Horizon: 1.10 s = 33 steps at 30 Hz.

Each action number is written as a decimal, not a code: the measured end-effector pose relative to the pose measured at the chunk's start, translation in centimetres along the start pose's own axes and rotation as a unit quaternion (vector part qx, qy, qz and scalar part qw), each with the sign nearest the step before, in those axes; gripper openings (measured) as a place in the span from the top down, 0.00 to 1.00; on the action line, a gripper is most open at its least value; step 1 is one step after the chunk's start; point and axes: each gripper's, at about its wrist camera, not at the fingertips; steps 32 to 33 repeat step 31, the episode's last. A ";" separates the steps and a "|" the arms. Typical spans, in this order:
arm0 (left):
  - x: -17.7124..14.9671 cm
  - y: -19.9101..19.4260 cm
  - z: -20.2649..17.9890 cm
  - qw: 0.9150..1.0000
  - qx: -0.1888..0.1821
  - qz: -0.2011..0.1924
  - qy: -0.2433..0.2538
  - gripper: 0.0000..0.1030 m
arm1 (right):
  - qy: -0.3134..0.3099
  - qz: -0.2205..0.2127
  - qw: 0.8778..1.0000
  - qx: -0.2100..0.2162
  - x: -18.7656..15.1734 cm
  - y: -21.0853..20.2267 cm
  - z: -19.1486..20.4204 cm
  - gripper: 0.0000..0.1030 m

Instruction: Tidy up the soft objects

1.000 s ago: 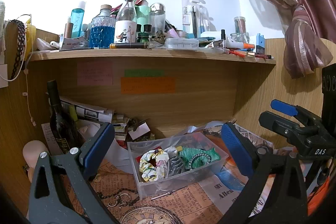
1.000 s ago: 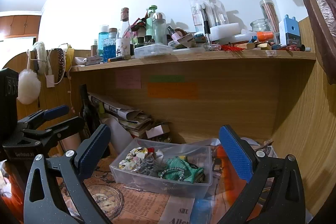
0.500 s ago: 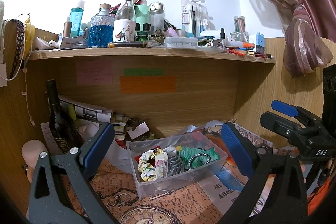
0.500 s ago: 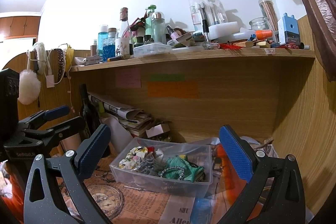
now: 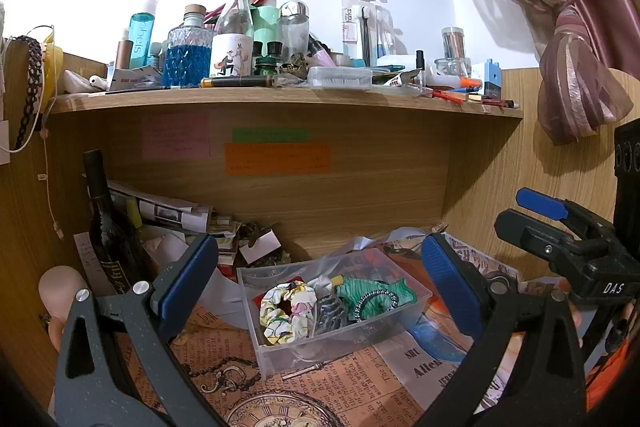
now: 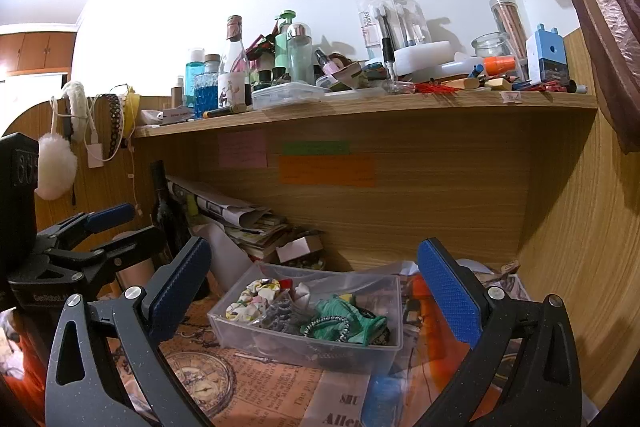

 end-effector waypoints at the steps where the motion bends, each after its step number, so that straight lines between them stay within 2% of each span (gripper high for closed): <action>1: 0.0 0.0 0.0 1.000 0.000 0.000 0.000 0.00 | 0.000 0.000 1.000 0.000 0.0 0.0 0.0 0.00; 33: -0.3 0.7 0.6 1.000 -0.015 0.018 -0.015 0.00 | 0.006 0.004 1.000 0.002 -0.2 0.7 0.0 0.00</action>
Point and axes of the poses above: each gripper's, at about its wrist camera, not at the fingertips, and y roughly the way its jaws point, z to its left, x to its top, and after that the axes turned 2 degrees about -z, right-handed
